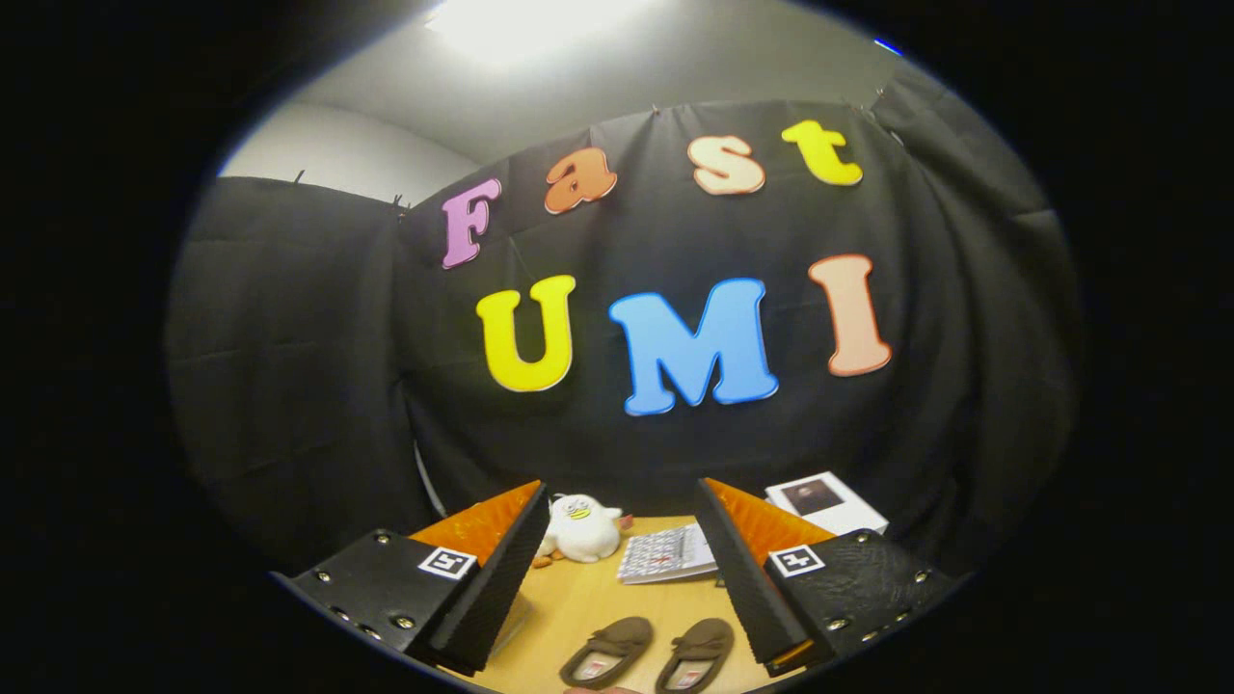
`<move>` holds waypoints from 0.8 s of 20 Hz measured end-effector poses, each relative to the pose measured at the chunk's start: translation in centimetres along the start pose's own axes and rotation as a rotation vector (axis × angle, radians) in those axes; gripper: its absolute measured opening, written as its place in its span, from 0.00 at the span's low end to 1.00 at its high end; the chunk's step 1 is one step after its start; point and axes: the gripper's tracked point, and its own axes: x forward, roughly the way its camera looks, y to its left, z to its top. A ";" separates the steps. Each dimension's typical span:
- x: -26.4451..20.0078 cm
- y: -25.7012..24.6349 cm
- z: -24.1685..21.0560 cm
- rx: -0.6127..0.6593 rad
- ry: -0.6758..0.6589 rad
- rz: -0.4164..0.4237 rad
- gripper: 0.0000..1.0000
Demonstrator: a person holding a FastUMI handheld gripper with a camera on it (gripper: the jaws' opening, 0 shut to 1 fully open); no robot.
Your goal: Open the storage box then place both shoes into the box .Put the left shoe in first, then the right shoe, with the right side of both shoes facing outward in a uniform manner.
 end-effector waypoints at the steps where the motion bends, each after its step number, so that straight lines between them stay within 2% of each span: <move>1: 0.8 1.2 -2.2 0.023 0.046 0.044 0.95; 4: 2.5 4.3 -8.2 0.100 0.175 0.168 0.95; 6: 3.6 6.3 -12.0 0.202 0.271 0.245 0.95; 10: 4.6 7.6 -17.7 0.399 0.389 0.284 0.97; 16: 6.1 10.0 -23.7 0.564 0.536 0.347 0.97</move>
